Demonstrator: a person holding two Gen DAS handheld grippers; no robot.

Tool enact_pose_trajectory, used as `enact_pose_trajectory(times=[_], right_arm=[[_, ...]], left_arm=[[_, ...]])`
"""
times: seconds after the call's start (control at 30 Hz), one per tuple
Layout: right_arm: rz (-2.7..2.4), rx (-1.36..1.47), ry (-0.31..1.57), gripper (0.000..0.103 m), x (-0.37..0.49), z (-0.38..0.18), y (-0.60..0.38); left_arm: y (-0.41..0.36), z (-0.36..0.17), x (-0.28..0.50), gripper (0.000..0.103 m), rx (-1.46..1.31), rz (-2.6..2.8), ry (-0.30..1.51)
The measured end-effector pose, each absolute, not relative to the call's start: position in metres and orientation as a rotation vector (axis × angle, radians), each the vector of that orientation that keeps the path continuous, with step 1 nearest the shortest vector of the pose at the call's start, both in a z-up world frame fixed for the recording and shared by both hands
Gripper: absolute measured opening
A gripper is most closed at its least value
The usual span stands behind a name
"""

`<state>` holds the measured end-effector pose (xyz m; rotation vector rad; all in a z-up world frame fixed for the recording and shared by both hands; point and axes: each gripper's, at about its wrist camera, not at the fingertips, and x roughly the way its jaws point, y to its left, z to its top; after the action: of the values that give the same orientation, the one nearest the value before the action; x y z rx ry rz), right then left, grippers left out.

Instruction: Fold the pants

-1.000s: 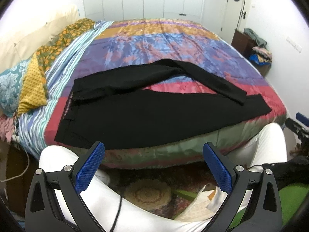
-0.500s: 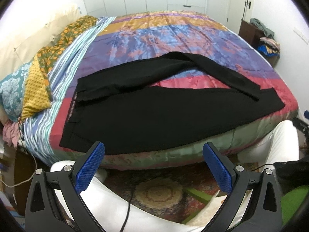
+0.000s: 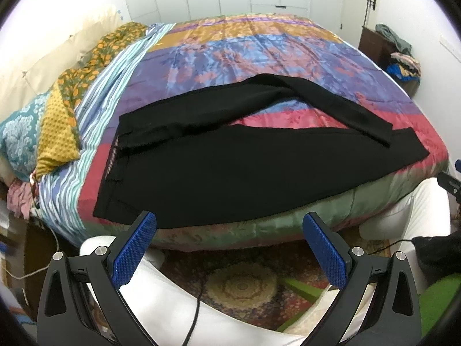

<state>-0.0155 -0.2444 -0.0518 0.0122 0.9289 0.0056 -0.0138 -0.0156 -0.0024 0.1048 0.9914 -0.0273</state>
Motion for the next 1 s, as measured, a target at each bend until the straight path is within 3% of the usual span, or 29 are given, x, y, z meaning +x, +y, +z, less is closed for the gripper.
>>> enact_pose_trajectory(times=[1.0], right_arm=[[0.104,-0.006,0.937,0.103,-0.014,-0.060,-0.234]], left_arm=[[-0.015,-0.018,-0.004,0.102,0.097,0.000,1.028]])
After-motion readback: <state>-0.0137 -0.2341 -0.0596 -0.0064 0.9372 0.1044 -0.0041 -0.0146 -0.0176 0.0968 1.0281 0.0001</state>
